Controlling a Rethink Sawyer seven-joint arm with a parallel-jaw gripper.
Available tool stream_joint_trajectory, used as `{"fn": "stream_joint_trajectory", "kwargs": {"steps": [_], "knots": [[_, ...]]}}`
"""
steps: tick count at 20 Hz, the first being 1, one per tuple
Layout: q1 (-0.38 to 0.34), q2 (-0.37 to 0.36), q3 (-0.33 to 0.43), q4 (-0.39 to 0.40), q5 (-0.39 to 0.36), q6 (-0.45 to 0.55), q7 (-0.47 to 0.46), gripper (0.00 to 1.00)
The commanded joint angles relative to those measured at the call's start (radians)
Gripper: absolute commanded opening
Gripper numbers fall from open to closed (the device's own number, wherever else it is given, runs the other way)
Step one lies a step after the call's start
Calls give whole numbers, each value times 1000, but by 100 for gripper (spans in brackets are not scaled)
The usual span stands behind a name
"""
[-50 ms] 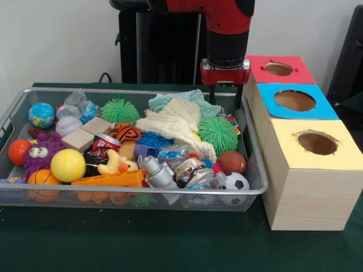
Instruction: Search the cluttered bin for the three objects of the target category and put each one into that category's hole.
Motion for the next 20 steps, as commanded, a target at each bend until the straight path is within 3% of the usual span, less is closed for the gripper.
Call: {"fn": "stream_joint_trajectory", "kwargs": {"steps": [1, 6, 20], "knots": [[-16, 38, 57, -138, 63, -16, 140, 100], [-52, 136, 90, -226, 34, -52, 82, 100], [-57, 182, 97, -261, 2, -88, 86, 100]]}}
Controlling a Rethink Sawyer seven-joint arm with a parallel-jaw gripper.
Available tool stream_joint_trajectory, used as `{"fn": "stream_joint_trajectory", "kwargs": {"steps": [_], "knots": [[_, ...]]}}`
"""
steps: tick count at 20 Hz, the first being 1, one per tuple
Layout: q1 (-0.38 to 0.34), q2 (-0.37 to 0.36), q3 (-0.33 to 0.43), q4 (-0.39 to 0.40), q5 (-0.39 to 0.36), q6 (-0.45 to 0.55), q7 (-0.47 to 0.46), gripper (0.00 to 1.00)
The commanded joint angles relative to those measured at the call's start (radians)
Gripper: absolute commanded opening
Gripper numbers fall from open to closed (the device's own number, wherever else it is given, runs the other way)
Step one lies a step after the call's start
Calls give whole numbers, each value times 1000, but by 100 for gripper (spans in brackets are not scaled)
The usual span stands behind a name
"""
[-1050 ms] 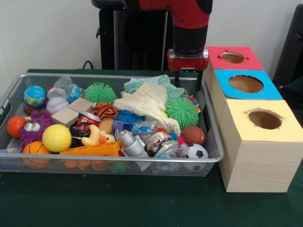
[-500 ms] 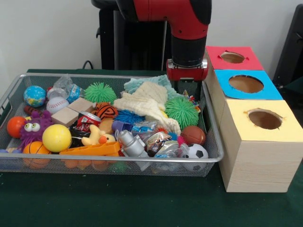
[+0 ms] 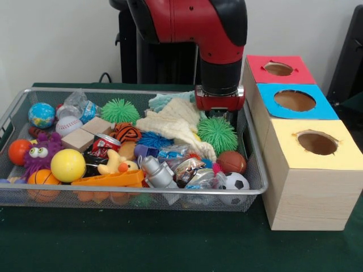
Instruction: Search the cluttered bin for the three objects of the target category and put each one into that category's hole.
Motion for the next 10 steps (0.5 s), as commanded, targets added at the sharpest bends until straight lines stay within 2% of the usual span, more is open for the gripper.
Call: {"fn": "stream_joint_trajectory", "kwargs": {"steps": [1, 2, 3, 10], "knots": [[-23, 51, 87, -131, -7, -92, 88, 100], [-19, 51, 81, -131, -8, -101, 93, 100], [-15, 50, 77, -132, -8, -104, 96, 0], [3, 44, 58, -137, -3, -110, 105, 0]]}}
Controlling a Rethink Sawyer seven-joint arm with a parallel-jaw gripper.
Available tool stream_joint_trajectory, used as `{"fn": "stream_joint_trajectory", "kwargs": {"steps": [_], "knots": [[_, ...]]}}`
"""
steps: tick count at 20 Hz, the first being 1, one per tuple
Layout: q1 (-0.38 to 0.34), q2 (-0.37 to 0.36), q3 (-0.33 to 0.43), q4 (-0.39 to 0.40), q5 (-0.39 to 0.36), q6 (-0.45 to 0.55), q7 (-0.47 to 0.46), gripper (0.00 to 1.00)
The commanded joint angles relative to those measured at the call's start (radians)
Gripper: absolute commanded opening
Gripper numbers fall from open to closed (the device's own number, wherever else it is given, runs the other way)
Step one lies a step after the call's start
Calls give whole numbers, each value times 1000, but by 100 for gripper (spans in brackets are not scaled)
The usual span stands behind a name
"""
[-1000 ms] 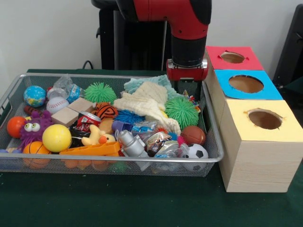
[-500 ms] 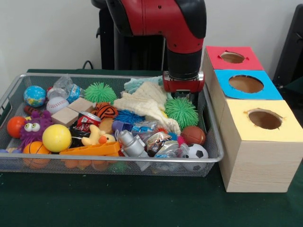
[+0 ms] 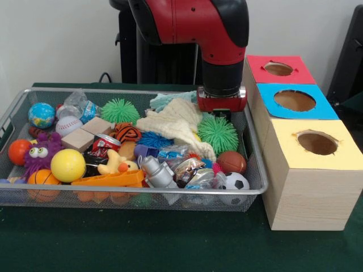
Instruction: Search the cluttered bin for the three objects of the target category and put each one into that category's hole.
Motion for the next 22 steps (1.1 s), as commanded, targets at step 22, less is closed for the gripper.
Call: {"fn": "stream_joint_trajectory", "kwargs": {"steps": [22], "knots": [[-13, -416, 79, -20, 105, 470, 38, 0]]}}
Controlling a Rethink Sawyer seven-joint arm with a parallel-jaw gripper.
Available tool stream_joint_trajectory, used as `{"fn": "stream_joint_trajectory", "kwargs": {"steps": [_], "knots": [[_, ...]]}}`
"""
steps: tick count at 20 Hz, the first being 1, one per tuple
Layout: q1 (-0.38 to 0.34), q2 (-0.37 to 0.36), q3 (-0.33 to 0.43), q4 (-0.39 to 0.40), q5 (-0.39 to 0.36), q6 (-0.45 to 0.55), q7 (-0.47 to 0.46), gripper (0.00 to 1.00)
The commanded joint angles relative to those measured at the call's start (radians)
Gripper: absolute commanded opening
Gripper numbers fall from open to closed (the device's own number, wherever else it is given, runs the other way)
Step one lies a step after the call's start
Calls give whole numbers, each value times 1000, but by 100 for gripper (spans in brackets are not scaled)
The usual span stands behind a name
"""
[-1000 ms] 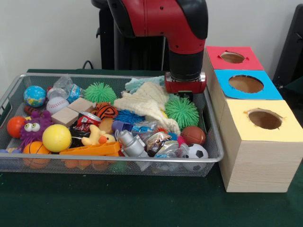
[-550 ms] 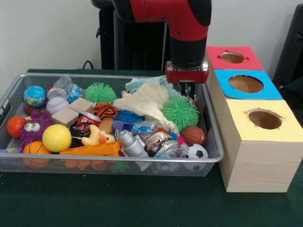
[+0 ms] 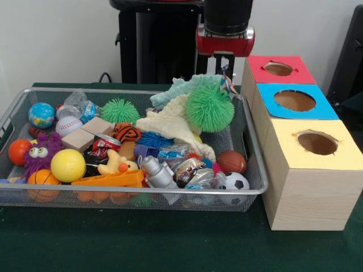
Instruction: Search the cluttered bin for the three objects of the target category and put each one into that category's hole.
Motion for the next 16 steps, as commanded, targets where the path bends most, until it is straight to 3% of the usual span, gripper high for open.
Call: {"fn": "stream_joint_trajectory", "kwargs": {"steps": [1, 5, 11, 16], "knots": [[-10, -65, 70, -56, 35, 91, 40, 0], [0, -83, 66, -77, 36, 132, 41, 0], [8, -117, 65, -191, 7, 285, -19, 0], [-2, -150, 71, -238, -3, 382, -53, 0]]}}
